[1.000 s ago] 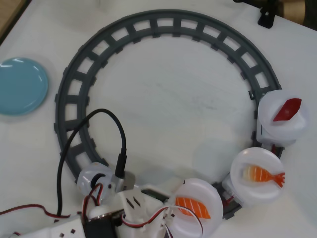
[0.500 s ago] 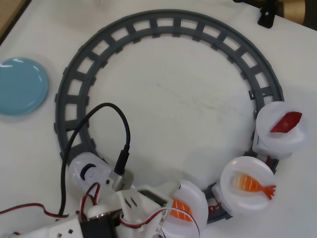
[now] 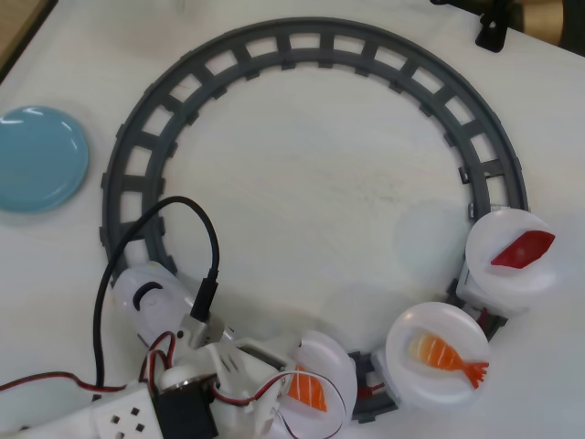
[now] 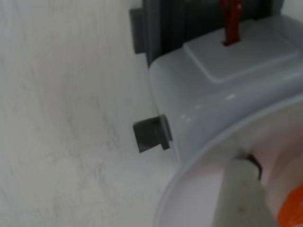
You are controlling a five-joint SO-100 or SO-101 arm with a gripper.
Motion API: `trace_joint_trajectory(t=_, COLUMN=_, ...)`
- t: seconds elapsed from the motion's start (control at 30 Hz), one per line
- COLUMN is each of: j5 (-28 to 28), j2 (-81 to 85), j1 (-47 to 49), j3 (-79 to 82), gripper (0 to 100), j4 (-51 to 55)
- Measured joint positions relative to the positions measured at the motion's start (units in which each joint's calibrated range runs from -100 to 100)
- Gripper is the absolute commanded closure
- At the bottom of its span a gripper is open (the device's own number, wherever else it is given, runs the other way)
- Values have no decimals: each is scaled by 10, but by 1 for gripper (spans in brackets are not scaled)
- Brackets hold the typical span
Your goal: Pick up the sushi from the Shinkansen and put it on the blue dish
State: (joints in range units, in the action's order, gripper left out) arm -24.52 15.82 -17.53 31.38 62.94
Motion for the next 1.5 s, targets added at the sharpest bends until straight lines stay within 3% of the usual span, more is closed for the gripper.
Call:
trace_joint_trajectory(t=0.13, j5=0, j2=0, j1=8, j3=0, gripper=93, j4=0)
trace_joint_trajectory(t=0.33, j5=0, j2=0, j1=10, j3=0, gripper=97, j4=0)
trace_joint_trajectory(t=0.83, j5=28, j2=0, j1=109, j3=-118, gripper=97, j4=0)
trace_joint_trajectory(t=1.03, j5=65, j2=0, j1=222, j3=-154, gripper=97, j4=0)
trace_joint_trajectory(t=1.5, j5=146, j2=0, j1=593, j3=-154, gripper=97, j4=0)
